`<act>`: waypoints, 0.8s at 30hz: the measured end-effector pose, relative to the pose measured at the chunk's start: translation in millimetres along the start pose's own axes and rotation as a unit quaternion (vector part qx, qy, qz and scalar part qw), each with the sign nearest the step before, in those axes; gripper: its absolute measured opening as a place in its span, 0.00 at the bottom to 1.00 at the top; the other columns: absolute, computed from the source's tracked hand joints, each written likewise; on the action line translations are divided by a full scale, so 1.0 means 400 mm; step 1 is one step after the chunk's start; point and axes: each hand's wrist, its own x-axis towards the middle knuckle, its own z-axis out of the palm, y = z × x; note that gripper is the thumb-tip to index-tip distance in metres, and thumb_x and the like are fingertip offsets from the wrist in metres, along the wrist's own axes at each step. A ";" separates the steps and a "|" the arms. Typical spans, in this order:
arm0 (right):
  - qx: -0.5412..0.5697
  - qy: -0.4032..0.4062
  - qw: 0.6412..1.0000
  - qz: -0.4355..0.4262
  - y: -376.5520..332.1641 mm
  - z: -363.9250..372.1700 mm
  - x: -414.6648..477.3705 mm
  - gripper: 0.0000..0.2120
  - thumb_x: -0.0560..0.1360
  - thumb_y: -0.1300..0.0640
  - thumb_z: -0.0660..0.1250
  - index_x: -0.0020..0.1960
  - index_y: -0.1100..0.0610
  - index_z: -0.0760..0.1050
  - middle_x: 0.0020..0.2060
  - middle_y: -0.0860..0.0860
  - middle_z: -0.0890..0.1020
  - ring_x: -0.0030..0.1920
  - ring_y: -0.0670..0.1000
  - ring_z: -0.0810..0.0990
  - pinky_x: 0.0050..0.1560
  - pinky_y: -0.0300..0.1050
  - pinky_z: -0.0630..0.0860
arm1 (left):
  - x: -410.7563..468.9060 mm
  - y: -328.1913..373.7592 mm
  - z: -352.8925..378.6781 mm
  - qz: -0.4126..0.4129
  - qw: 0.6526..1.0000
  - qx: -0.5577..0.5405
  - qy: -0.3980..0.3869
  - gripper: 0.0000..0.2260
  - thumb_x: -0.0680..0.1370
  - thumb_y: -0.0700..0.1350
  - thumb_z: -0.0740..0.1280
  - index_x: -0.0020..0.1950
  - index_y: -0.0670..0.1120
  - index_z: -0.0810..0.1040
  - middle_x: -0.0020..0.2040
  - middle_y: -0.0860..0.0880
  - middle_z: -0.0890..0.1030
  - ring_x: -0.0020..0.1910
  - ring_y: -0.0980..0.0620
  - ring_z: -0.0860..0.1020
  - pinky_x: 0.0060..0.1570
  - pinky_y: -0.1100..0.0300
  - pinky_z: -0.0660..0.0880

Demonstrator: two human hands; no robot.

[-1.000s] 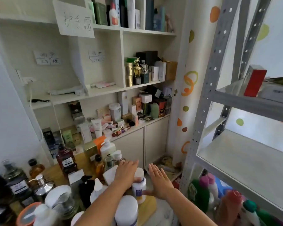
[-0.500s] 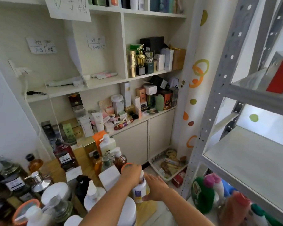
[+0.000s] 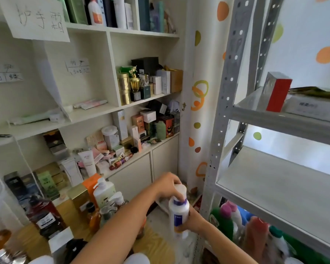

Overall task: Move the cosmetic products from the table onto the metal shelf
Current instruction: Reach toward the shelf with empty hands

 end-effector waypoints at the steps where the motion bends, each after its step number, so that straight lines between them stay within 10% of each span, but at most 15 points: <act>1: 0.024 0.023 0.999 0.018 0.004 -0.020 -0.012 0.41 0.62 0.59 0.78 0.68 0.49 0.61 0.58 0.48 0.74 0.63 0.50 0.72 0.69 0.53 0.68 | 0.017 0.027 -0.003 0.025 1.000 -0.005 -0.002 0.23 0.65 0.46 0.78 0.58 0.47 0.79 0.54 0.49 0.80 0.53 0.49 0.78 0.51 0.53 0.80; 8: 0.092 0.224 0.970 0.036 0.024 -0.190 -0.119 0.24 0.65 0.57 0.77 0.56 0.52 0.68 0.48 0.46 0.78 0.50 0.44 0.77 0.62 0.37 0.69 | 0.110 0.239 0.050 0.182 0.980 -0.078 0.008 0.24 0.69 0.53 0.76 0.62 0.48 0.76 0.56 0.51 0.80 0.55 0.52 0.77 0.53 0.63 0.75; 11: 0.107 0.350 0.928 0.074 0.035 -0.267 -0.163 0.29 0.64 0.53 0.79 0.60 0.54 0.70 0.54 0.50 0.79 0.54 0.51 0.77 0.64 0.47 0.72 | 0.152 0.313 0.105 0.208 0.973 -0.088 0.054 0.27 0.67 0.65 0.72 0.60 0.51 0.77 0.55 0.52 0.81 0.51 0.54 0.79 0.54 0.56 0.78; 24: 0.049 0.499 0.854 0.135 0.224 -0.475 -0.240 0.33 0.62 0.53 0.79 0.63 0.56 0.69 0.56 0.54 0.80 0.55 0.55 0.79 0.58 0.48 0.75 | 0.283 0.483 0.378 0.186 0.978 -0.086 -0.045 0.22 0.75 0.38 0.68 0.69 0.43 0.70 0.63 0.43 0.78 0.58 0.43 0.78 0.61 0.52 0.75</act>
